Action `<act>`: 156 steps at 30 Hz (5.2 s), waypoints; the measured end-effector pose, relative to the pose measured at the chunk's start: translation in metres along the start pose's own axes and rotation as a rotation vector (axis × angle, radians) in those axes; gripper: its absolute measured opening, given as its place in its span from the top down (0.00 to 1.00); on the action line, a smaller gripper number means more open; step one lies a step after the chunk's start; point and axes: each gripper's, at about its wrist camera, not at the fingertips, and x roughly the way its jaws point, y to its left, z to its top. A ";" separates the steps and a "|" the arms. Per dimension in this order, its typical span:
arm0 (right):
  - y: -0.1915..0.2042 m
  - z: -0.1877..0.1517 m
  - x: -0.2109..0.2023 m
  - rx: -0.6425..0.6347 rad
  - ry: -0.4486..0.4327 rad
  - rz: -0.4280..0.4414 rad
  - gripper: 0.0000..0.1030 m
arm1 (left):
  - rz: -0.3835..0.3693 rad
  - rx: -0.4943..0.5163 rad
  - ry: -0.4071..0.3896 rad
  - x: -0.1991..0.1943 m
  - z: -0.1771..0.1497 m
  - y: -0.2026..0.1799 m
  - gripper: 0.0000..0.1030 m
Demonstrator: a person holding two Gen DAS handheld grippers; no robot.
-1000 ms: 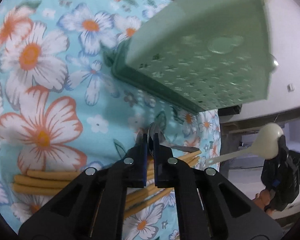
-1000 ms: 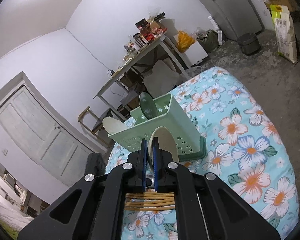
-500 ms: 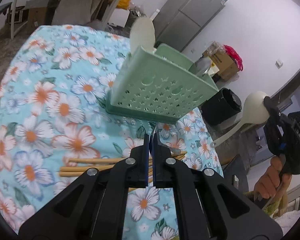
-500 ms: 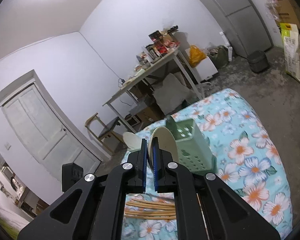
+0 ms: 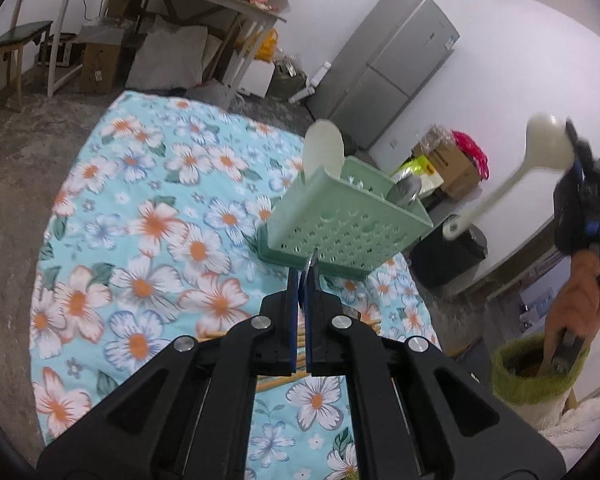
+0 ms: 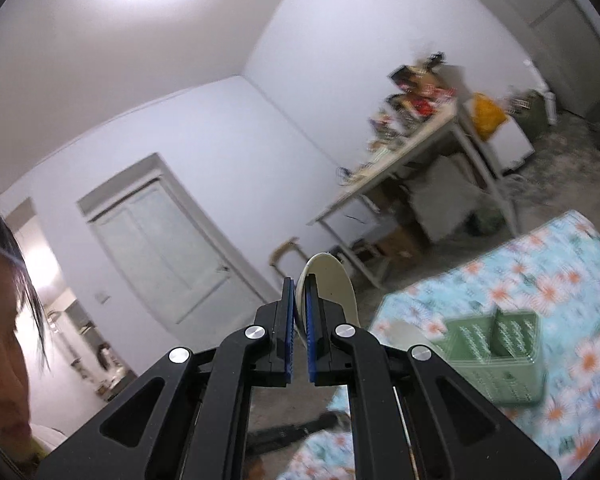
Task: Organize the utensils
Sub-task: 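Carry the beige spoon toward the green holder with the right tool while the left tool holds the metal spoon, then lower the beige spoon into the holder with the right tool while the left tool drops its spoon in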
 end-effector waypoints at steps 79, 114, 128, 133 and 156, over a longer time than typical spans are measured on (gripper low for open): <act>-0.026 0.042 0.029 -0.115 -0.008 -0.032 0.97 | 0.000 0.003 -0.043 -0.004 0.001 0.010 0.99; -0.143 -0.029 0.018 0.143 0.104 -0.231 0.96 | 0.005 0.022 -0.043 0.000 0.003 0.004 0.99; -0.126 -0.038 0.016 0.022 0.149 -0.411 0.61 | -0.009 0.066 -0.079 -0.010 0.014 -0.011 0.99; -0.115 -0.039 0.006 -0.021 0.126 -0.446 0.59 | -0.043 0.084 -0.135 -0.026 0.032 -0.021 0.99; -0.089 -0.054 -0.029 -0.040 0.067 -0.417 0.58 | 0.173 0.414 -0.222 0.019 0.131 -0.085 0.99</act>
